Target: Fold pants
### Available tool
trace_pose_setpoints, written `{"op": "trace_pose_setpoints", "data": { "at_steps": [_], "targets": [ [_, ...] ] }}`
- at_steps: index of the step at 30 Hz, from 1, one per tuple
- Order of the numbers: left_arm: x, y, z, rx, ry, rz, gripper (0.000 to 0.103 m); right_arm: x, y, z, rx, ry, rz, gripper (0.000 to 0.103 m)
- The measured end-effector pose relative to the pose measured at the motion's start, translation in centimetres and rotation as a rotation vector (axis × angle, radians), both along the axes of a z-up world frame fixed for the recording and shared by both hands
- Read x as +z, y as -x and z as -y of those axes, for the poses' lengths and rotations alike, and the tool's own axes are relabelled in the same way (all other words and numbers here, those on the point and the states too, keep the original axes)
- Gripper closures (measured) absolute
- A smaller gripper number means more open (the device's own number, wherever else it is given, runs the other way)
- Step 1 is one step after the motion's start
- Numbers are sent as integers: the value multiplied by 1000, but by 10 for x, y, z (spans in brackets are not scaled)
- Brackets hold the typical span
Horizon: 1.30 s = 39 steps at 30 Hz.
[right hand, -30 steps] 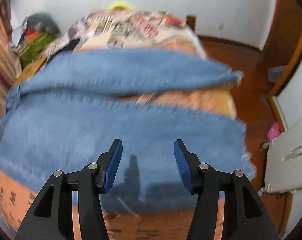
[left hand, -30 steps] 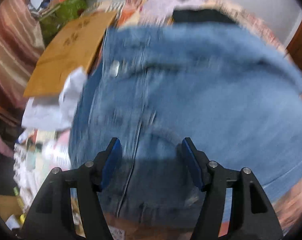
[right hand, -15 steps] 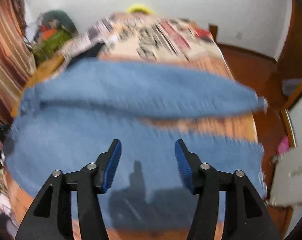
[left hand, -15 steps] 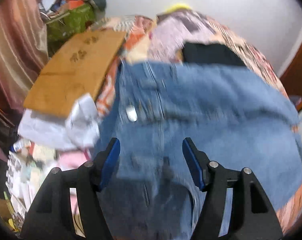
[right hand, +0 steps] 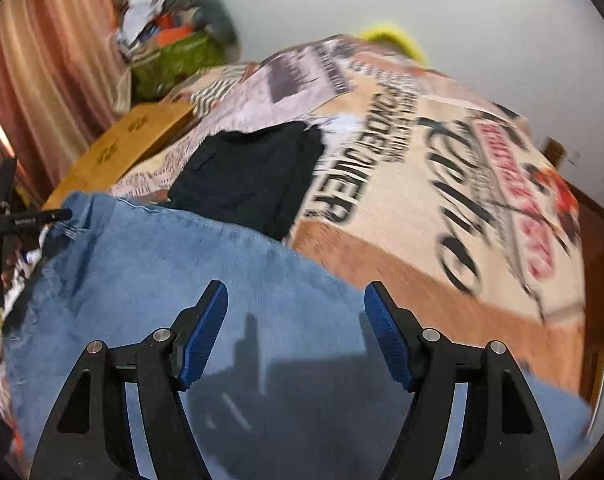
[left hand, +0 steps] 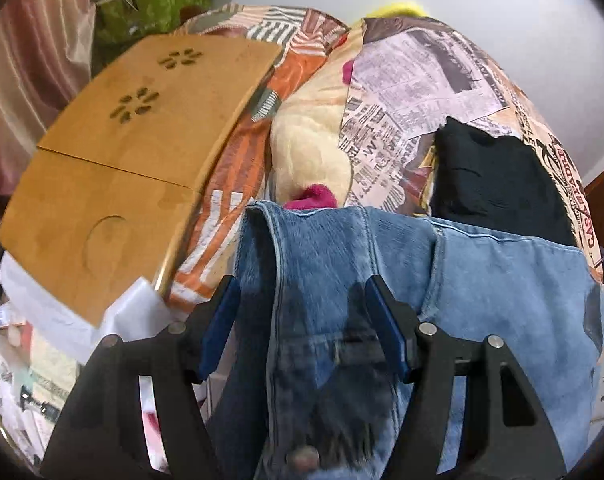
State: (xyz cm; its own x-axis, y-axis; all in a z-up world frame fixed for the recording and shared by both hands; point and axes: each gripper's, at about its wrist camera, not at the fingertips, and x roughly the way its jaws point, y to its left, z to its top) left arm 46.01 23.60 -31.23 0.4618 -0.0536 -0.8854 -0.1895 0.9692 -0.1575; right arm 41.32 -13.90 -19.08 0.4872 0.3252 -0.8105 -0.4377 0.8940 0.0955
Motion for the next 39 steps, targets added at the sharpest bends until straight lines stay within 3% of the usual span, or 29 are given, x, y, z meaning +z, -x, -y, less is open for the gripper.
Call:
{"op": "trace_pose_setpoints", "data": {
  "at_steps": [3,5,7,10,14,19,23,25,27,39],
  "targets": [
    [-6,-4,0,-15,22,12,39,-18,-15,-16,63,35,-27,36],
    [-5,-5,-1,-21,33,25,42,-24,-20,-19,87,5,-53,37],
    [-2,-6,0,-37,55,36,62,-25,-21,-15,107,-75,-99,50],
    [6,-4,4,-82,76,62,80,-26,-16,-7,120,-131,-146,61],
    [-4,-16,4,-73,69,14,80,-28,-12,-10,123,-121,-149,65],
    [-18,-27,-6,-17,124,3,77,-38,-17,-24,129,-51,-155,60],
    [-12,-24,3,-43,56,20,80,-37,-20,-19,110,-82,-186,63],
    [-2,-19,10,-57,16,32,94,-34,-15,-23,123,-77,-183,79],
    [8,-15,13,-65,8,45,99,-29,-8,-27,127,-56,-159,92],
    [108,69,34,-115,-68,185,100,37,65,-17,133,-87,35,95]
  ]
}}
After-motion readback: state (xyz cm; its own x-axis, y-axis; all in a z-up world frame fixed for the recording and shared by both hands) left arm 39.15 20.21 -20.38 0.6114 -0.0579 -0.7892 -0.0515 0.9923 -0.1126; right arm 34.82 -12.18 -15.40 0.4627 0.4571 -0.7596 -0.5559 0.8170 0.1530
